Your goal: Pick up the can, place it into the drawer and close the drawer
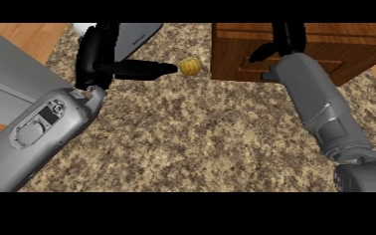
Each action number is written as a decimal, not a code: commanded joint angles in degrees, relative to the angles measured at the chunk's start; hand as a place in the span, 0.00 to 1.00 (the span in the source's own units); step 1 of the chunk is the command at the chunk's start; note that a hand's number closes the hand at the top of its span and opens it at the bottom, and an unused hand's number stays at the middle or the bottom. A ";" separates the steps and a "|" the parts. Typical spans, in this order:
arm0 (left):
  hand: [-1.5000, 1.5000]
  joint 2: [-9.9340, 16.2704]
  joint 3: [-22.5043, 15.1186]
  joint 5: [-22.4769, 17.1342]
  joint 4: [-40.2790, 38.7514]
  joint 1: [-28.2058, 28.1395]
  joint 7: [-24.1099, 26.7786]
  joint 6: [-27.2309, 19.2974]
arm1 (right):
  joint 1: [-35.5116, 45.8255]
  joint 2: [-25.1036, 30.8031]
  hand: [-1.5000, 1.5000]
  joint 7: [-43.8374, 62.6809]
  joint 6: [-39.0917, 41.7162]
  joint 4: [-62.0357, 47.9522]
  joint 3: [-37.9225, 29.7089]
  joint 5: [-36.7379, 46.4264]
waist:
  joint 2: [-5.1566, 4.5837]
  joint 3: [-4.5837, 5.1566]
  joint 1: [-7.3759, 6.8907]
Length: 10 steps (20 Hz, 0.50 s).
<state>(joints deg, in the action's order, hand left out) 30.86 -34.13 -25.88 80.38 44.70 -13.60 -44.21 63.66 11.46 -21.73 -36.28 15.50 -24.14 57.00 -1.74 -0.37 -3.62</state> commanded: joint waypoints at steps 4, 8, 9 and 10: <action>0.00 0.03 0.80 0.50 0.47 -4.19 2.28 0.26 | 4.53 -6.56 0.00 -4.68 4.22 2.96 -10.45 -13.52 | 0.77 0.20 0.27; 0.00 1.35 1.70 0.85 2.86 -6.18 2.10 0.20 | 4.32 -2.75 0.00 -7.58 10.33 3.15 -14.91 -18.81 | 0.89 0.22 0.40; 0.00 1.03 2.89 0.58 0.44 -4.26 1.89 1.84 | 6.62 -5.63 0.00 -6.38 9.51 2.74 -13.66 -18.01 | 0.88 0.29 1.17; 0.00 3.00 5.62 -1.30 0.74 -4.17 1.23 3.83 | 6.77 -5.56 0.00 -5.52 8.67 2.36 -14.01 -18.20 | 0.85 0.31 0.88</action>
<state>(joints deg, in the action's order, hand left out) 32.17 -31.66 -25.86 81.35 40.85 -12.28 -42.77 67.05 7.34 -27.76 -27.83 16.86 -34.81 43.38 -1.38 -0.35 -2.55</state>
